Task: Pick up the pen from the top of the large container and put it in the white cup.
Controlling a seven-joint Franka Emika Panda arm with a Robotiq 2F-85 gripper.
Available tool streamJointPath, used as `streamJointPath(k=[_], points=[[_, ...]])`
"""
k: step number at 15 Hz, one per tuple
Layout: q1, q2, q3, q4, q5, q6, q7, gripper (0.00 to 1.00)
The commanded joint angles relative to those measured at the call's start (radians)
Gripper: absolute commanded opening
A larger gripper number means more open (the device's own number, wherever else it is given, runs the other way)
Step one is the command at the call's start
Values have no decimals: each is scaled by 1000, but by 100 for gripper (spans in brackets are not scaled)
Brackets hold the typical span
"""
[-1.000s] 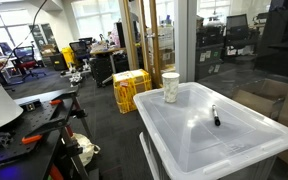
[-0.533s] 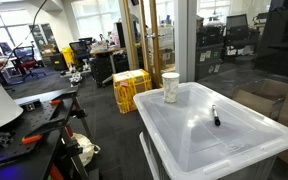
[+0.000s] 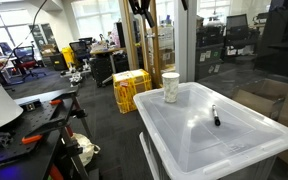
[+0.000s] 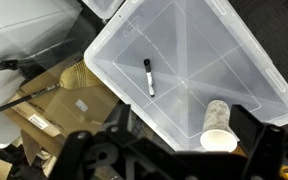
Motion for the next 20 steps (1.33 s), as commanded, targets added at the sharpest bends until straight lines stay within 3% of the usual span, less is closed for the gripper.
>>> streamJointPath(k=[1,8,11,12,13,20], points=[[24,105,-5,61,122,49,-107,100],[8,259,19,158,261,46,-210,100],[7,318,15,190,248,44,-183,100],[14,273,9,152,229,28,-171,100],[-80,284,100,160,181,31,-134,100],[-89,323,109,187,160,37,-113,100]])
